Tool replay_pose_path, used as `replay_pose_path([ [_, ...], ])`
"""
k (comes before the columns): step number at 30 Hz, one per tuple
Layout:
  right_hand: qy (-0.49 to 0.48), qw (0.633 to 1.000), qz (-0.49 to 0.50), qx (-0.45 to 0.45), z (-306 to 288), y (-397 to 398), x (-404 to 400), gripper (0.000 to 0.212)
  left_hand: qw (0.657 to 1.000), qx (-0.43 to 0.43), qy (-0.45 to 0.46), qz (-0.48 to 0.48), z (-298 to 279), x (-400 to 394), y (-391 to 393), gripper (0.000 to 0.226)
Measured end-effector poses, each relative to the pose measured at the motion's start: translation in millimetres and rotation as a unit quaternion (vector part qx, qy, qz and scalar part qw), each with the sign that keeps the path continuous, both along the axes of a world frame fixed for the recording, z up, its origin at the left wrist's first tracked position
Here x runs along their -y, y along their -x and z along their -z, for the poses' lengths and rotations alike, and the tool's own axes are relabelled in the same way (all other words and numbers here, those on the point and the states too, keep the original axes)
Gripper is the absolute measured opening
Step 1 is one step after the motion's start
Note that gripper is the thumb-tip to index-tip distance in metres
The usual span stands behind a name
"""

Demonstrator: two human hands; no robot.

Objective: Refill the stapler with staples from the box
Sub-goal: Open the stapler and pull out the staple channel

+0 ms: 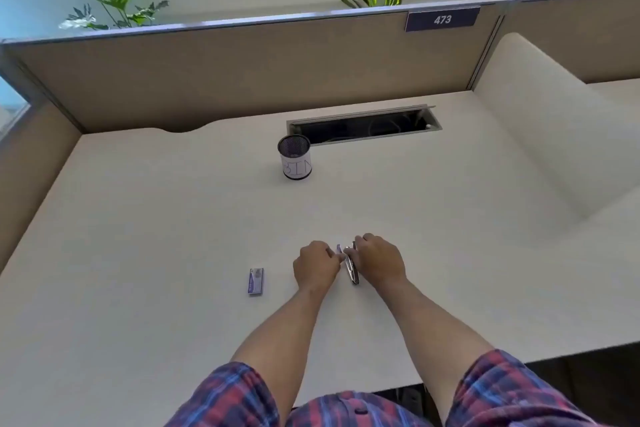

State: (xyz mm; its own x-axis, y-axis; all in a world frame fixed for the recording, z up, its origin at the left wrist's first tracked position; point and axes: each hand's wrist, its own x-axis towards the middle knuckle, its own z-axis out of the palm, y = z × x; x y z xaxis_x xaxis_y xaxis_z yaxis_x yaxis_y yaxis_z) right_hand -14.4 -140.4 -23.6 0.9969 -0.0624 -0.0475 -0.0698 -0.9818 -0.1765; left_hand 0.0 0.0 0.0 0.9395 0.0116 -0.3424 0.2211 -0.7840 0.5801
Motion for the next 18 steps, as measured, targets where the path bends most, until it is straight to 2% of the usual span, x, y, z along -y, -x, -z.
replay_pose_path([
  [4, -0.062, 0.997, 0.053, -0.013, -6, -1, -5, 0.032, 1.000, -0.008, -0.003, -0.006, -1, 5, 1, 0.043],
  [10, -0.146, 0.981, 0.120, -0.041, -11, -7, -7, 0.035, 0.999, -0.040, 0.009, -0.022, 1, 10, -2, 0.038],
  [18, -0.258, 0.945, 0.190, -0.062, -12, -15, -9, 0.021, 0.998, -0.057, 0.021, -0.031, -2, 18, -2, 0.024],
])
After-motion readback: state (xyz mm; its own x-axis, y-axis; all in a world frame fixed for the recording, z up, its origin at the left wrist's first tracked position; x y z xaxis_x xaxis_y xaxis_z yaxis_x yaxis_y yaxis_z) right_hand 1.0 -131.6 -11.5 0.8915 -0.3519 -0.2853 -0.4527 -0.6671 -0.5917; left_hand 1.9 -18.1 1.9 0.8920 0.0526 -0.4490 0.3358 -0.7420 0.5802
